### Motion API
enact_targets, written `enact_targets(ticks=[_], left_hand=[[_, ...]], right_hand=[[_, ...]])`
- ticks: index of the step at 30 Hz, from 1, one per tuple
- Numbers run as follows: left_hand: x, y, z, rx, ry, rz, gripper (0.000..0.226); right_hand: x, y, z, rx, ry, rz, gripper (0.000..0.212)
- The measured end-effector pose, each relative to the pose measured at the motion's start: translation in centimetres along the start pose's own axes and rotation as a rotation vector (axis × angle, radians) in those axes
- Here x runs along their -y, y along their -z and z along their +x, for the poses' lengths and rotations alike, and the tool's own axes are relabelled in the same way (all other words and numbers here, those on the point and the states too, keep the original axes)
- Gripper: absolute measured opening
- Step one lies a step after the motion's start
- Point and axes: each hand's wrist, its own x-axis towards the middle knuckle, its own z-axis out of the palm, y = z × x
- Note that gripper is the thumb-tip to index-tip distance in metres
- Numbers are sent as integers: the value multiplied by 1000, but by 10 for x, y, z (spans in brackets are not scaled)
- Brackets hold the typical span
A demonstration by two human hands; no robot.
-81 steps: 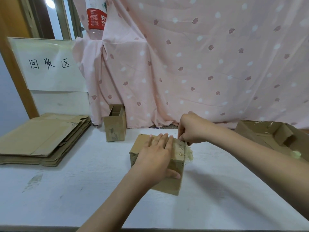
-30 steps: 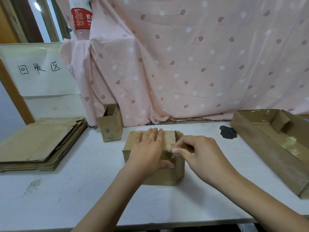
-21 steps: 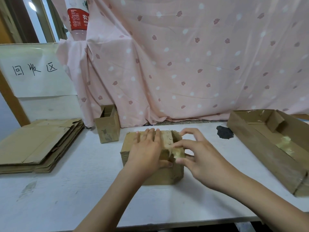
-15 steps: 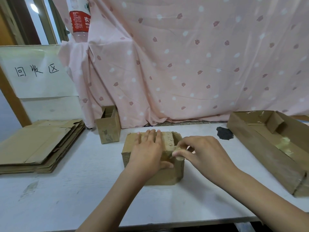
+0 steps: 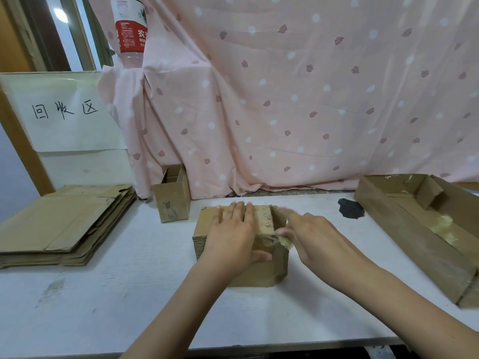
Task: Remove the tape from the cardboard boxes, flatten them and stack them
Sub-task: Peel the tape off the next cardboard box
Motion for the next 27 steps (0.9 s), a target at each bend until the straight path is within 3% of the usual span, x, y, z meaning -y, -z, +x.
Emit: enact_targets(ticks=[1, 2, 6, 9, 14, 20, 27], left_hand=[[1, 0, 0, 0, 0, 0, 118], [1, 0, 0, 2, -2, -1, 118], [2, -1, 0, 4, -6, -4, 117], [3, -2, 2, 2, -7, -4, 116], [3, -2, 3, 18, -4, -9, 120], [2, -3, 3, 18, -1, 9, 117], [2, -2, 3, 20, -13, 31, 107]], right_hand=[[-1, 1, 2, -17, 17, -12, 26], [-2, 3, 3, -13, 11, 7, 18], [-3, 1, -2, -66, 59, 161, 20], [-1, -3, -13, -16, 82, 193, 26], [-3, -1, -15, 7, 34, 192, 22], [3, -4, -14, -159, 111, -8, 23], [15, -4, -13, -95, 87, 59, 23]])
